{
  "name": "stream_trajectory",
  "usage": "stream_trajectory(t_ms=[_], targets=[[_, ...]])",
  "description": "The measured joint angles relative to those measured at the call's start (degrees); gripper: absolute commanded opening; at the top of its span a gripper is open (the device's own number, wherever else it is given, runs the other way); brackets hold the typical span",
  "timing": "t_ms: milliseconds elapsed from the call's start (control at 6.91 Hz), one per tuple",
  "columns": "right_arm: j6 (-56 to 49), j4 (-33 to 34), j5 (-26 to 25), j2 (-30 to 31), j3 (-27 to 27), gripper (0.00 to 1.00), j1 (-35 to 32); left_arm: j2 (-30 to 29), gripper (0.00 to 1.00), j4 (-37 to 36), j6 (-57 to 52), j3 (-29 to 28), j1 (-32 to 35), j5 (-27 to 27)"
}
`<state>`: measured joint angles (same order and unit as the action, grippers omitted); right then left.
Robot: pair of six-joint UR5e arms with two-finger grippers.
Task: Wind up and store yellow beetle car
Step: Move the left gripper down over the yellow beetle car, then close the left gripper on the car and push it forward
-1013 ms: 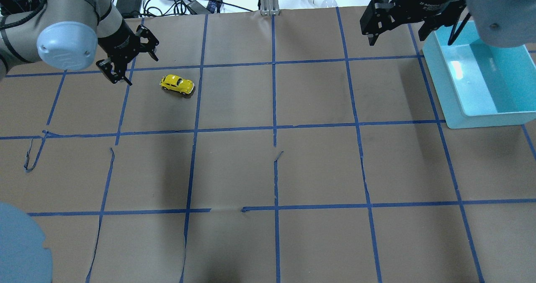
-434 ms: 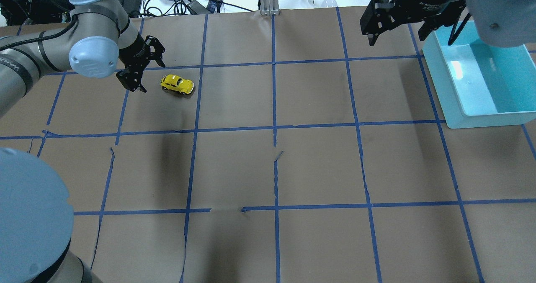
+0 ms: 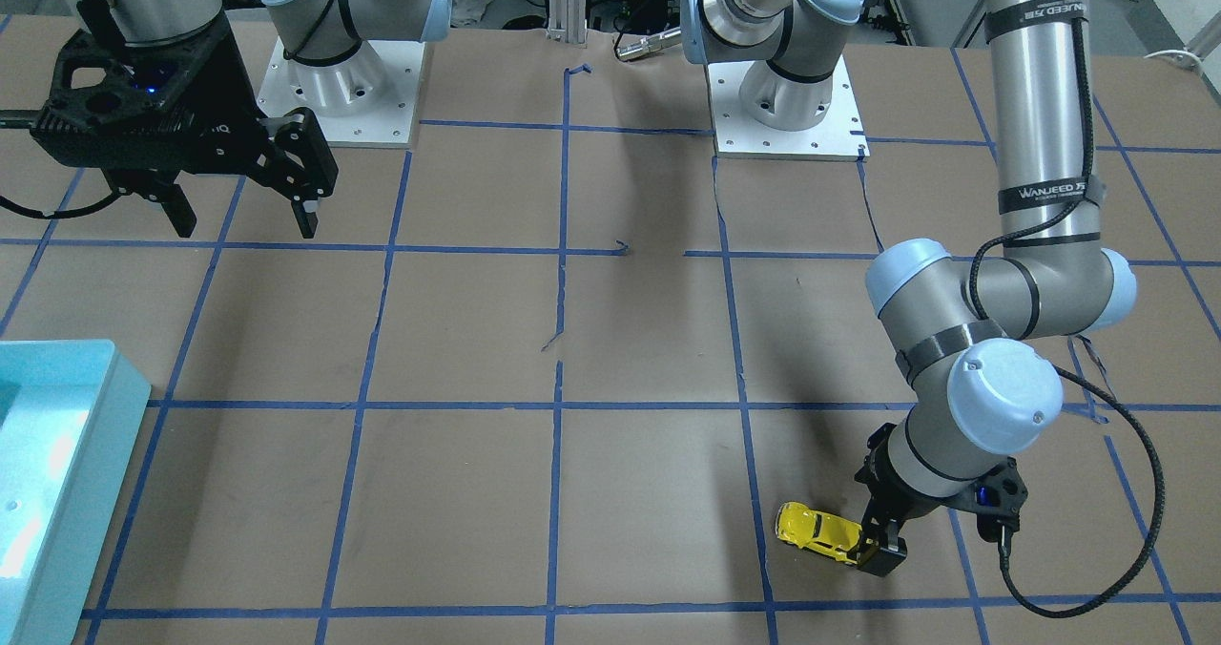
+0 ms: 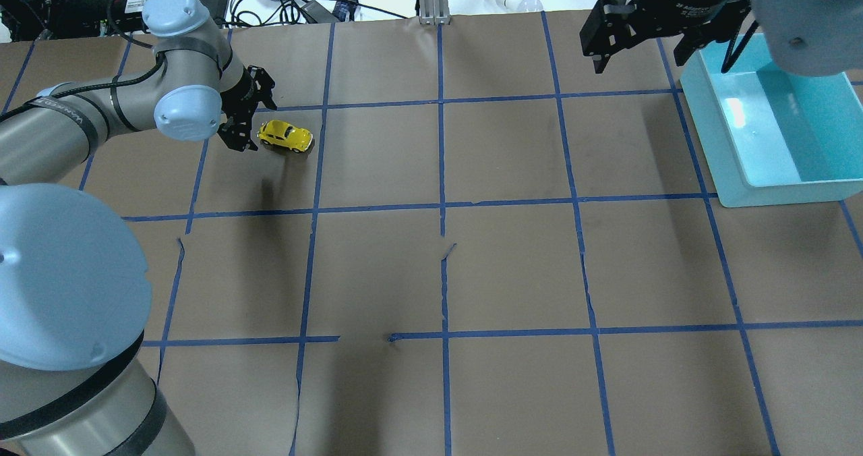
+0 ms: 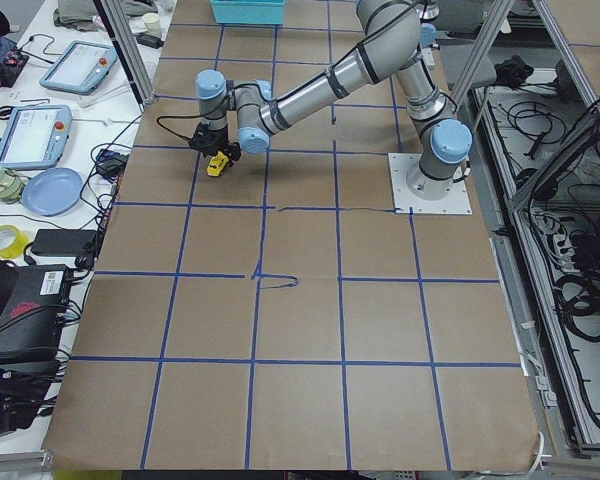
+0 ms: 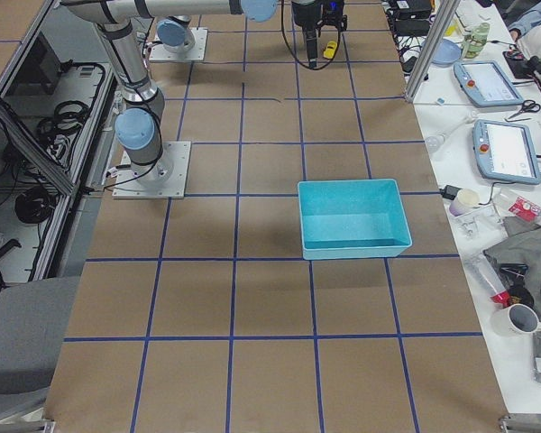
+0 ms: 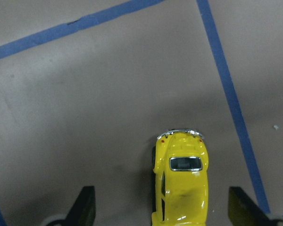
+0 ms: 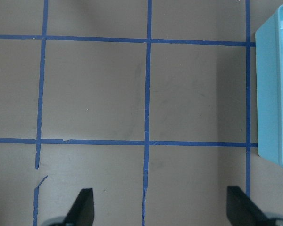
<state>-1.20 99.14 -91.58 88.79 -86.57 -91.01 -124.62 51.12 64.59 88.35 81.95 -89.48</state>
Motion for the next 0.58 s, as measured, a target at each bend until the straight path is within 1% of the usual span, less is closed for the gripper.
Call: stream_trajectory(t_ms=[579], targets=[[-0.05, 0.0, 0.0, -0.01, 0.0, 1.0, 0.04, -1.99, 1.0, -0.56, 1.49, 0.05, 0.53, 0.09]])
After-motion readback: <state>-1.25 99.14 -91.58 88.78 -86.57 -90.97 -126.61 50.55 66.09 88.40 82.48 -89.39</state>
